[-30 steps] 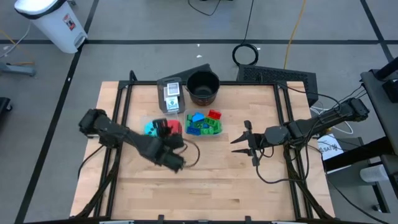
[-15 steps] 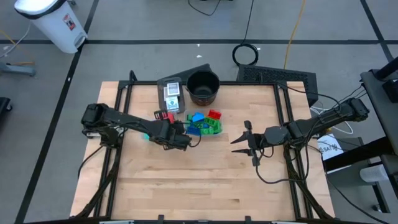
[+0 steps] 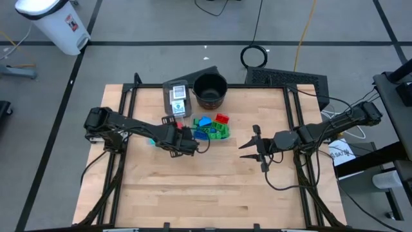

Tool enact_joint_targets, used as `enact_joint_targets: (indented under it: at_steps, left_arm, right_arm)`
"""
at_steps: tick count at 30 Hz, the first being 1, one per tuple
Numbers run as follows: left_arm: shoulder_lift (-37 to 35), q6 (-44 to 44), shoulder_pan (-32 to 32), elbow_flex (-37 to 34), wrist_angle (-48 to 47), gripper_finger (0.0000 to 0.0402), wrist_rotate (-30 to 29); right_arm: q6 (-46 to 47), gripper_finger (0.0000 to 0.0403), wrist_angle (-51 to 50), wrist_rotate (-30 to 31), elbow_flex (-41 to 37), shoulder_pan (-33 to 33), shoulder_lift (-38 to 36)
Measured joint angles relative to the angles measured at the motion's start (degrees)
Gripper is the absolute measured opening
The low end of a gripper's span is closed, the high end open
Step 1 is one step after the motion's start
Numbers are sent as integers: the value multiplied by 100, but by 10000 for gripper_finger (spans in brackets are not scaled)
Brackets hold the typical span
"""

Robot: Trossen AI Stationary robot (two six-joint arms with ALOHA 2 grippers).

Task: Pick & Place Toys
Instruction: Put the red dice into the left transparent bin, then return to Home Position

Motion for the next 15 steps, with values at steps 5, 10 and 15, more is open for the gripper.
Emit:
enact_joint_targets:
  at_steps: [5, 10, 15]
  left_arm:
    - [0, 561, 0, 109, -178, 295, 54]
    - [-326, 16, -68, 757, -740, 314, 150]
    - [-1623, 8, -570, 1103, -32, 320, 19]
  right_arm:
    - [-2, 130, 1, 1, 0, 0, 0]
    - [0, 130, -2, 0, 0, 1, 0]
    - [0, 130, -46, 0, 0, 2, 0]
